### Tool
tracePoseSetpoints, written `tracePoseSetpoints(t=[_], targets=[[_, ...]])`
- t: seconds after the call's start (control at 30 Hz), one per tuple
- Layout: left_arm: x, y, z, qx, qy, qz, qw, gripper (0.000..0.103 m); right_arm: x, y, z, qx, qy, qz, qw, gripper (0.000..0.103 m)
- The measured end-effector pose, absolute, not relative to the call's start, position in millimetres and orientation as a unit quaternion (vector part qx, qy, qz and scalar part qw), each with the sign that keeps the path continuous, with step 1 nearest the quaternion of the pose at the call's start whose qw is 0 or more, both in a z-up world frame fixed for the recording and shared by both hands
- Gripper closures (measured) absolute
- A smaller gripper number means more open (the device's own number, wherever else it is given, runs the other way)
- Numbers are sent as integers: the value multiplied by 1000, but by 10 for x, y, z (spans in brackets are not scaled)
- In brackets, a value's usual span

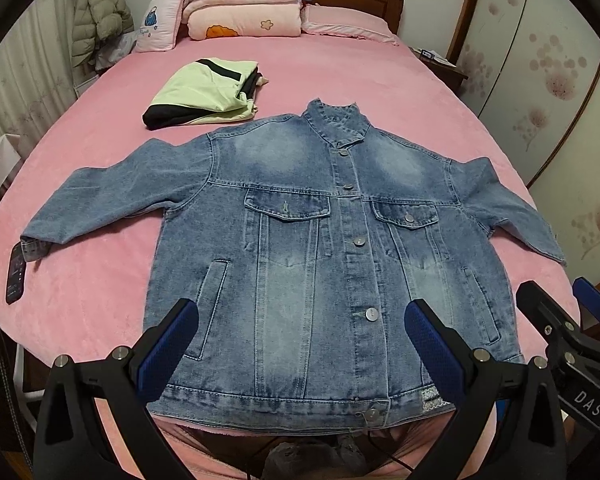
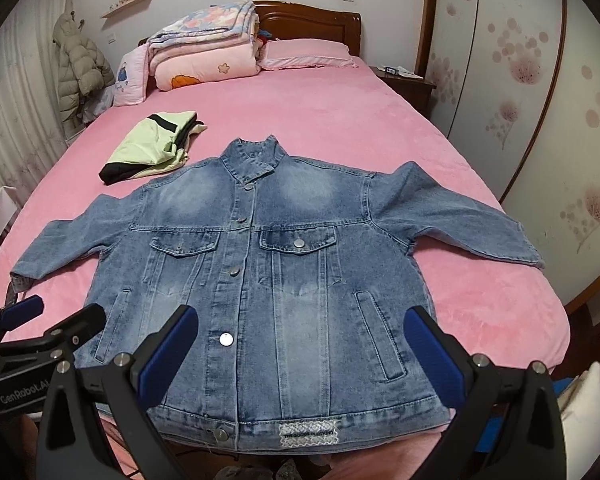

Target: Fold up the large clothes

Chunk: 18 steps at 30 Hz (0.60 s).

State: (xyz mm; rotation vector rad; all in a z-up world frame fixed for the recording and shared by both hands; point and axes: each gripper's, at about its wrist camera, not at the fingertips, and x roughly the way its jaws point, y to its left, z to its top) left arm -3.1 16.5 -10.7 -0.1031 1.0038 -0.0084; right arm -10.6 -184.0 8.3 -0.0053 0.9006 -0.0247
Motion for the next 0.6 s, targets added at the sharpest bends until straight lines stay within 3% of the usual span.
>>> tracePoseSetpoints(t=[0.6], targets=[[-39,115,-118,-45,482,2,875,1,-110,-1973,98,2,429,-33,903,0]])
